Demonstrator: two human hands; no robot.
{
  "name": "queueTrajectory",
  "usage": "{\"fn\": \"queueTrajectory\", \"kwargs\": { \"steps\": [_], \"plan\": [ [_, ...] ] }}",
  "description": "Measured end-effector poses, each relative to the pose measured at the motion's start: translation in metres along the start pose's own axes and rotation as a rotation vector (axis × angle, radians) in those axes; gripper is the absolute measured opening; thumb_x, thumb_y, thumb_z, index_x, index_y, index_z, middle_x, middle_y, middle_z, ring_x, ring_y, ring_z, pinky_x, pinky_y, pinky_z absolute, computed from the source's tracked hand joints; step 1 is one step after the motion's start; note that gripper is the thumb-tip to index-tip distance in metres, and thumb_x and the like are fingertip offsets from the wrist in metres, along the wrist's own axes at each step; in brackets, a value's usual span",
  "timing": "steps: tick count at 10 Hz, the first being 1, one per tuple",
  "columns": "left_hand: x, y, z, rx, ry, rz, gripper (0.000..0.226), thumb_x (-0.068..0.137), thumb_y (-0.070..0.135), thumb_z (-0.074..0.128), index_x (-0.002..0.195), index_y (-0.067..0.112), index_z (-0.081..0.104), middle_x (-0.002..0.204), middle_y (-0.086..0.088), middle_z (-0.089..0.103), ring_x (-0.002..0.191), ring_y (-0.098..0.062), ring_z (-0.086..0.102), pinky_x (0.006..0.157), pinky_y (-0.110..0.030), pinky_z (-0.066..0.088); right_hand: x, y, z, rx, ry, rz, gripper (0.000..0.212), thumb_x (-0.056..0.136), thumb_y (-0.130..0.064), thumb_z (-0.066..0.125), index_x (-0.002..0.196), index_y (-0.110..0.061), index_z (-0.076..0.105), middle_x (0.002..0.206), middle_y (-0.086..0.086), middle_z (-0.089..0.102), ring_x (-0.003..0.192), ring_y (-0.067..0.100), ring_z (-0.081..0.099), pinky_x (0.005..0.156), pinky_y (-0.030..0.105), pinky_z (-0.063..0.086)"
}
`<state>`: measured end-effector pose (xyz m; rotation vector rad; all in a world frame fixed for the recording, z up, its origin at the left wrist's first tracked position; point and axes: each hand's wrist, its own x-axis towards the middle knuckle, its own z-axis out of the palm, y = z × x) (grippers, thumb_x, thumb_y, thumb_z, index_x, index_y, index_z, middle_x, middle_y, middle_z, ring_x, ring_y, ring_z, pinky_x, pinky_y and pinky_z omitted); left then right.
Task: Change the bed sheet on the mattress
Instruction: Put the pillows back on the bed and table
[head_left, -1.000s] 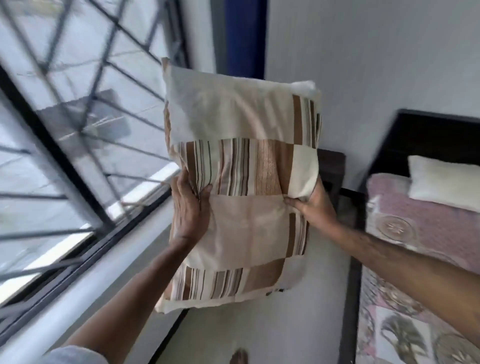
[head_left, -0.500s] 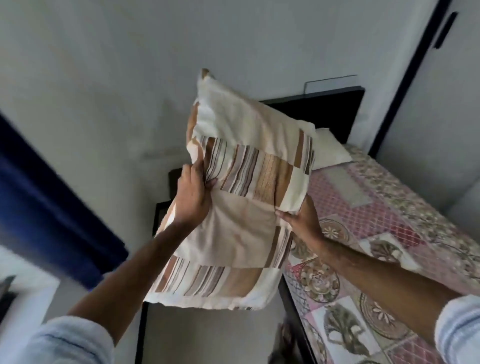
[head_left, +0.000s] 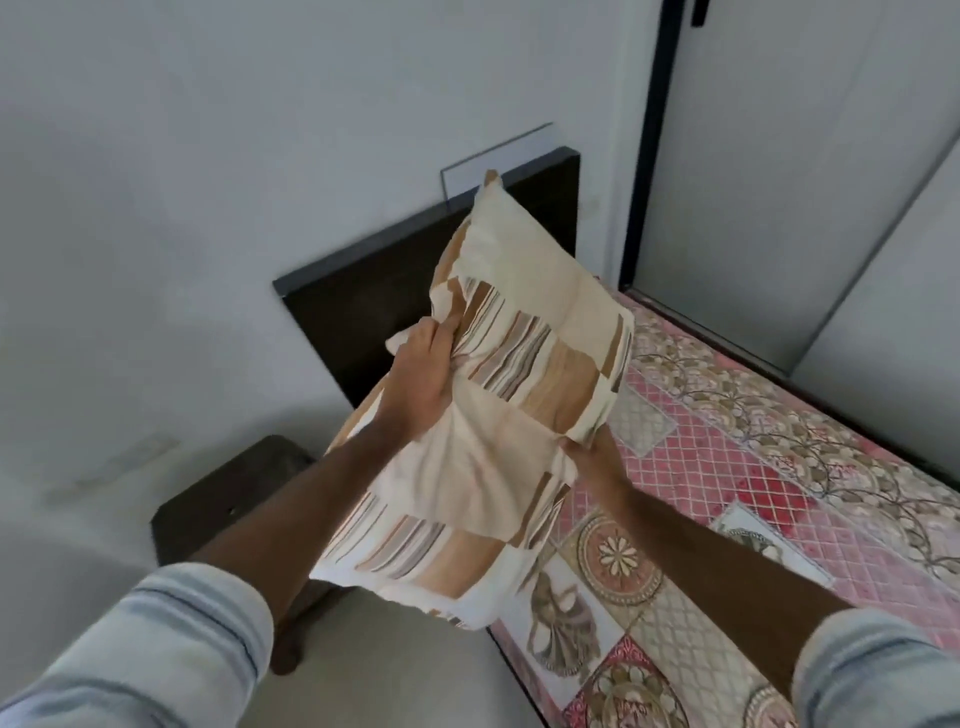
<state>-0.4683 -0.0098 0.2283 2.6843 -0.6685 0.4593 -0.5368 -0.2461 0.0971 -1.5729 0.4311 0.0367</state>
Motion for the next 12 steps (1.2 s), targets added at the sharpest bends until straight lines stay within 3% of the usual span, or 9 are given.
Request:
{"fn": "queueTrajectory", "kwargs": {
  "steps": [2,3,4,5,6,7,9,11,12],
  "plan": [
    [0.146,-0.061,0.076,0.03,-0.147,0.069,0.057,0.099,0.012,0.057,0.151,0.011,0.035,0.121,-0.01,0.044,0.097,-0.022,0.049,0.084,-0.043,0.052,0.113,-0.002,0.02,0.028,0.102,0.096,0.032,0.096,-0.015,0.063,0.126,-0.013,0.051,0.121,0.003,0.064,0.108,0.023,0.064,0.075,0.029,0.056],
    [0.222,-0.105,0.142,-0.028,-0.205,0.126,0.06,0.099,0.011,0.057,0.153,0.013,0.032,0.13,-0.012,0.044,0.107,-0.025,0.052,0.093,-0.046,0.052,0.19,0.008,0.041,0.036,0.211,0.158,0.043,0.096,-0.016,0.06,0.137,-0.011,0.049,0.127,0.005,0.063,0.114,0.025,0.063,0.086,0.04,0.059],
    [0.293,-0.147,0.215,-0.102,-0.329,0.095,0.061,0.103,0.021,0.053,0.158,0.015,0.026,0.144,-0.017,0.04,0.126,-0.034,0.048,0.108,-0.047,0.045,0.271,0.023,0.057,0.027,0.352,0.242,0.041,0.093,-0.013,0.059,0.134,-0.007,0.053,0.127,0.011,0.065,0.113,0.028,0.063,0.095,0.05,0.055],
    [0.342,-0.191,0.3,-0.073,-0.536,0.053,0.072,0.103,0.04,0.052,0.161,0.023,0.013,0.152,-0.017,0.032,0.135,-0.036,0.041,0.113,-0.048,0.036,0.349,0.051,0.073,-0.051,0.411,0.452,0.085,0.085,-0.043,0.067,0.15,0.0,0.032,0.149,0.026,0.043,0.131,0.04,0.05,0.108,0.051,0.044],
    [0.335,-0.229,0.383,0.178,-0.744,0.164,0.082,0.102,0.059,0.039,0.162,0.024,-0.005,0.169,-0.011,-0.007,0.155,-0.038,0.002,0.12,-0.064,0.012,0.402,0.087,0.099,-0.286,0.262,0.549,0.104,0.094,-0.059,0.057,0.158,-0.018,-0.014,0.164,0.024,-0.007,0.148,0.05,0.015,0.12,0.057,0.023],
    [0.293,-0.266,0.445,0.166,-0.694,0.332,0.084,0.099,0.067,0.027,0.161,0.025,-0.012,0.168,-0.01,-0.016,0.156,-0.03,-0.012,0.12,-0.066,0.008,0.44,0.129,0.125,-0.517,0.157,0.494,0.107,0.09,-0.067,0.054,0.156,-0.027,-0.021,0.163,0.019,-0.024,0.15,0.049,-0.008,0.122,0.059,0.006],
    [0.276,-0.296,0.506,0.184,-0.505,0.423,0.086,0.098,0.065,0.026,0.162,0.019,-0.007,0.169,-0.014,-0.011,0.156,-0.031,-0.009,0.121,-0.064,0.009,0.463,0.178,0.152,-0.612,0.195,0.558,0.105,0.086,-0.078,0.042,0.147,-0.04,-0.034,0.156,0.005,-0.042,0.147,0.043,-0.027,0.111,0.075,0.008],
    [0.276,-0.295,0.499,0.215,-0.56,0.419,0.087,0.097,0.066,0.025,0.162,0.018,-0.006,0.169,-0.014,-0.01,0.156,-0.032,-0.008,0.121,-0.064,0.009,0.46,0.164,0.14,-0.615,0.116,0.575,0.106,0.088,-0.074,0.048,0.151,-0.037,-0.029,0.159,0.01,-0.036,0.148,0.047,-0.02,0.116,0.067,0.007],
    [0.282,-0.283,0.476,0.222,-0.623,0.381,0.088,0.098,0.067,0.029,0.161,0.021,-0.01,0.169,-0.012,-0.012,0.156,-0.032,-0.009,0.122,-0.063,0.006,0.448,0.136,0.12,-0.628,0.039,0.598,0.108,0.088,-0.07,0.054,0.155,-0.033,-0.022,0.163,0.012,-0.027,0.151,0.046,0.001,0.119,0.063,0.019]
  ]
}}
